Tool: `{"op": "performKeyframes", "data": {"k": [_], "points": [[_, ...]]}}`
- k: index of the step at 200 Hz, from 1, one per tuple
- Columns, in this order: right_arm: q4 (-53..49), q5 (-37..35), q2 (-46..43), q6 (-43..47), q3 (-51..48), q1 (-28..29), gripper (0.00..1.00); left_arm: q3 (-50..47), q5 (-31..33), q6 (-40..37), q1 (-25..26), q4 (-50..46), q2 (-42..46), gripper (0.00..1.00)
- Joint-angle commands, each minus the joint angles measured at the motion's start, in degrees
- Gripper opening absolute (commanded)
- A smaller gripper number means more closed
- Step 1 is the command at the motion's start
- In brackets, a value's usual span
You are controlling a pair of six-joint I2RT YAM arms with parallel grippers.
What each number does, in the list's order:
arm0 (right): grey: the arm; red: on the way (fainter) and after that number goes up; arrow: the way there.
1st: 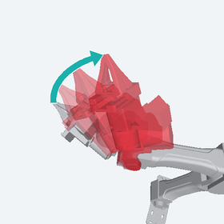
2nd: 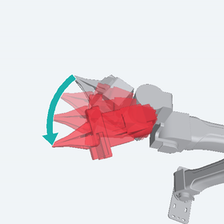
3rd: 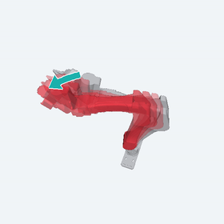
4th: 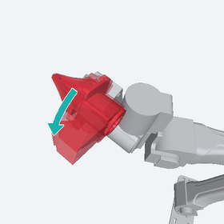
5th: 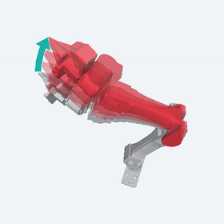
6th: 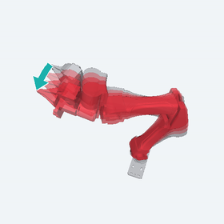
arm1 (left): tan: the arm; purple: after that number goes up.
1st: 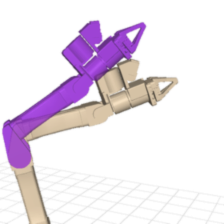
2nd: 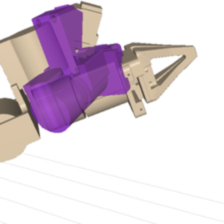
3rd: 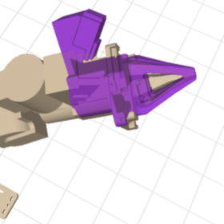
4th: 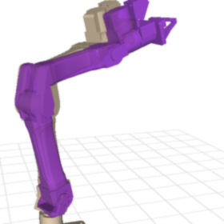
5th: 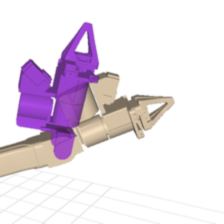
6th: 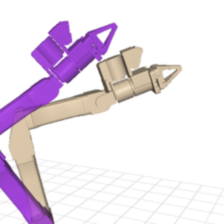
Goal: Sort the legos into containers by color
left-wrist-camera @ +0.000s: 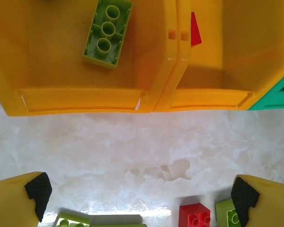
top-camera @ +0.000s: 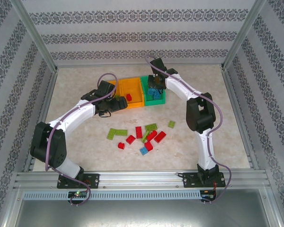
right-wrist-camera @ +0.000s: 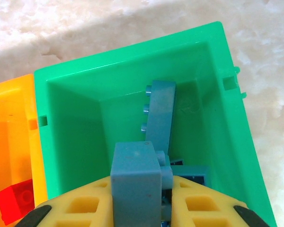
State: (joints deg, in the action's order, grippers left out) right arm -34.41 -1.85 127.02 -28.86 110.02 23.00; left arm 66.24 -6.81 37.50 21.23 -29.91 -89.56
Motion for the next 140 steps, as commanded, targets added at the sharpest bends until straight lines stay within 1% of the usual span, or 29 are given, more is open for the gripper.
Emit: {"op": "performKeyframes", "data": {"k": [1, 18, 25, 29, 39, 57, 68, 75, 97, 104, 140], "points": [[-0.25, -0.46, 2.19, -1.52, 1.04, -0.21, 0.28, -0.83, 0.88, 0.76, -0.73, 1.61, 1.59, 0.99], [-0.73, 0.37, 3.75, -1.72, 3.02, 0.04, 0.3, -0.86, 0.83, 0.84, -0.73, 1.61, 1.7, 0.99], [-1.02, 0.89, 4.45, -1.81, 3.91, 0.02, 0.32, -1.02, 0.81, 0.86, -0.75, 1.61, 1.72, 0.99], [-1.07, 1.08, 4.76, -1.81, 4.34, 0.13, 0.35, -0.98, 0.83, 0.84, -0.71, 1.61, 1.68, 0.99], [-1.26, 1.28, 5.4, -2.01, 5.21, 0.24, 0.47, -1.14, 0.83, 0.87, -0.74, 1.53, 1.83, 0.99], [-1.17, 1.95, 5.62, -2.1, 5.7, 0.28, 0.56, -1.76, 0.92, 1.0, -0.74, 1.7, 2.19, 0.99], [-1.18, 1.7, 5.14, -2.1, 5.67, 0.29, 0.66, -2.07, 0.91, 1.11, -0.75, 1.87, 2.26, 0.99], [-1.1, 1.5, 4.74, -1.83, 5.52, 0.29, 0.7, -2.21, 0.74, 1.15, -0.75, 1.95, 2.21, 0.99], [-1.33, 1.45, 2.82, -1.14, 5.16, 0.04, 0.73, -2.6, 0.48, 1.35, -0.75, 2.31, 2.24, 0.99], [-1.53, 1.71, 2.09, -0.89, 4.91, 0.03, 0.76, -2.64, 0.39, 1.38, -0.75, 2.4, 2.18, 1.0], [-2.69, 2.71, -2.13, 0.69, 2.87, 0.37, 0.85, -2.87, 0.03, 1.45, -0.69, 2.93, 1.96, 0.99]]}}
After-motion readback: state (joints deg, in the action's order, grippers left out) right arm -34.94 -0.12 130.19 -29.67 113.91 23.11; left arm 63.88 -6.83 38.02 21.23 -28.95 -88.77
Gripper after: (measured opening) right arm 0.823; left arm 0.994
